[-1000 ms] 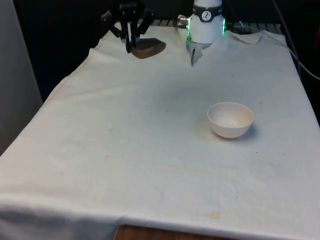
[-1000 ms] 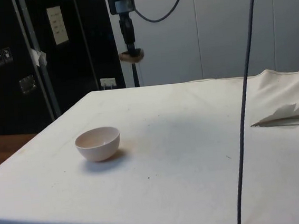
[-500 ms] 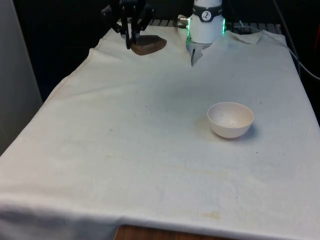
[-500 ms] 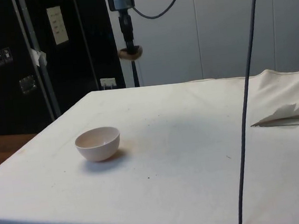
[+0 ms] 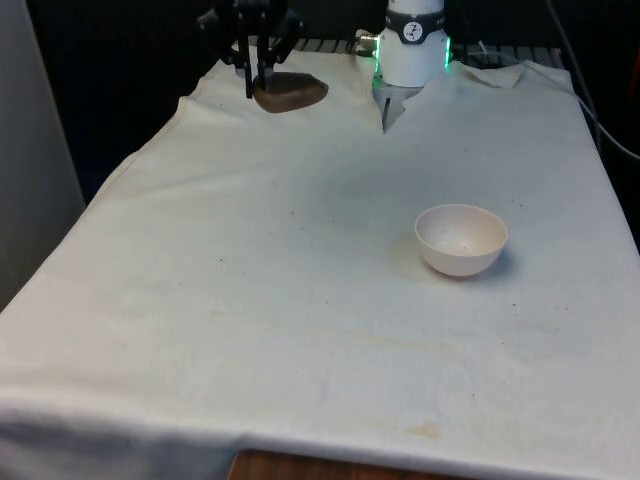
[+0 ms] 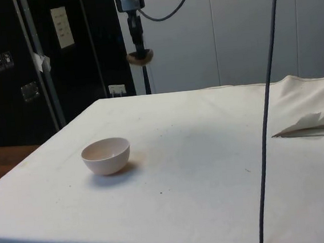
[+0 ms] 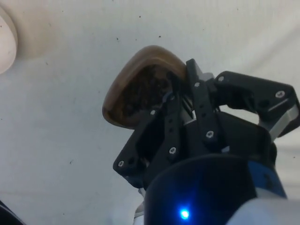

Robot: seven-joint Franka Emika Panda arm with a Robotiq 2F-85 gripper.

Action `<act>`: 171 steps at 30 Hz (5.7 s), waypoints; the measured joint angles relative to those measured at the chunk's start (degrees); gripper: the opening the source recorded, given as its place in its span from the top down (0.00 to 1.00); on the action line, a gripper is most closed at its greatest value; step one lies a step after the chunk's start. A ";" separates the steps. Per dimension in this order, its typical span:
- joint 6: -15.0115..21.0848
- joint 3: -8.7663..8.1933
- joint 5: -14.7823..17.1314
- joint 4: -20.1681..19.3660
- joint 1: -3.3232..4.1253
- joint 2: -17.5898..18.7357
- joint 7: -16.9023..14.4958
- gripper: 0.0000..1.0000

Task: Pour the coffee beans from the cup into the bowl.

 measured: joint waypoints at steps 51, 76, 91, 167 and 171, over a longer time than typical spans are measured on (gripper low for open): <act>-0.63 4.07 -3.50 1.38 0.17 1.15 18.85 1.00; -0.69 7.22 -6.88 1.38 0.17 1.15 27.79 1.00; -0.69 8.71 -11.69 1.38 0.23 1.20 33.92 1.00; -13.87 29.22 -44.12 4.13 0.97 4.87 67.95 1.00; -14.95 30.14 -45.32 5.16 0.97 5.90 68.93 1.00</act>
